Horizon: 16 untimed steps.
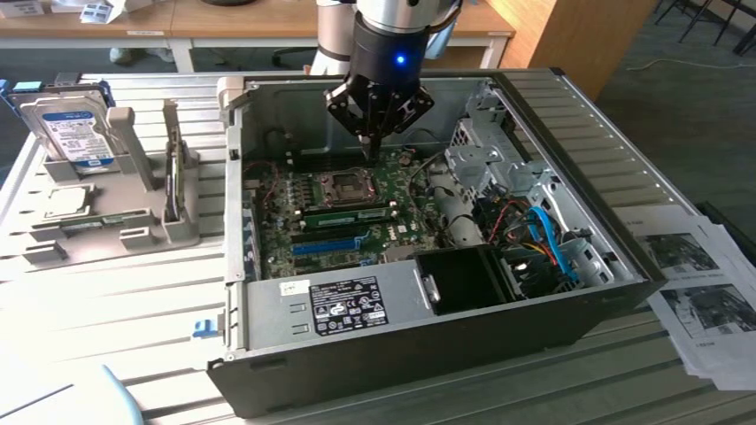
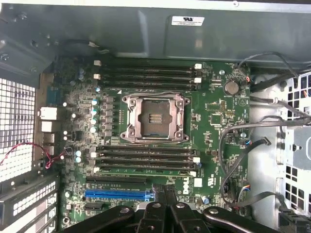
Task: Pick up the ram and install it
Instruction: 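Press down the ram until it locks into place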
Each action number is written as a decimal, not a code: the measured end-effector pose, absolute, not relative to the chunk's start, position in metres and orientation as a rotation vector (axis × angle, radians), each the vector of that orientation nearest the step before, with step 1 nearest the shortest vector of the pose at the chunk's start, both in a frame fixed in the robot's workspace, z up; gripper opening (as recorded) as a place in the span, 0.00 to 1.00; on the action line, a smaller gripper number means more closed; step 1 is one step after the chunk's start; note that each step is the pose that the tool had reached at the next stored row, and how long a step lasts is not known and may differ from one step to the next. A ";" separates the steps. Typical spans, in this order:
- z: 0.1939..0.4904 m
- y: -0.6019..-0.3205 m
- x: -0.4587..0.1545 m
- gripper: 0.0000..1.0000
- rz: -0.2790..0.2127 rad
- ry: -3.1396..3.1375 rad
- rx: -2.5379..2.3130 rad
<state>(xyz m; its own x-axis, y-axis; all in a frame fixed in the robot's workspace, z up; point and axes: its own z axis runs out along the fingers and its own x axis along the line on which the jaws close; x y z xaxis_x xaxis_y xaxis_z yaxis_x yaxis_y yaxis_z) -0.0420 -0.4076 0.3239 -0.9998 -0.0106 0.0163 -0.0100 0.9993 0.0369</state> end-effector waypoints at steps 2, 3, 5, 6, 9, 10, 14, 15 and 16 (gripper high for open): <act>0.324 -0.408 -0.042 0.09 -0.057 -3.125 0.013; 0.324 -0.408 -0.042 0.09 -0.057 -3.125 0.009; 0.324 -0.408 -0.042 0.09 -0.057 -3.125 -0.002; 0.324 -0.408 -0.042 0.09 -0.057 -3.125 -0.009; 0.324 -0.408 -0.042 0.09 -0.058 -3.125 -0.037; 0.324 -0.408 -0.042 0.09 -0.058 -3.125 -0.043; 0.324 -0.408 -0.042 0.09 -0.058 -3.125 -0.051; 0.324 -0.408 -0.042 0.09 -0.058 -3.125 -0.051; 0.324 -0.408 -0.042 0.09 -0.058 -3.125 -0.051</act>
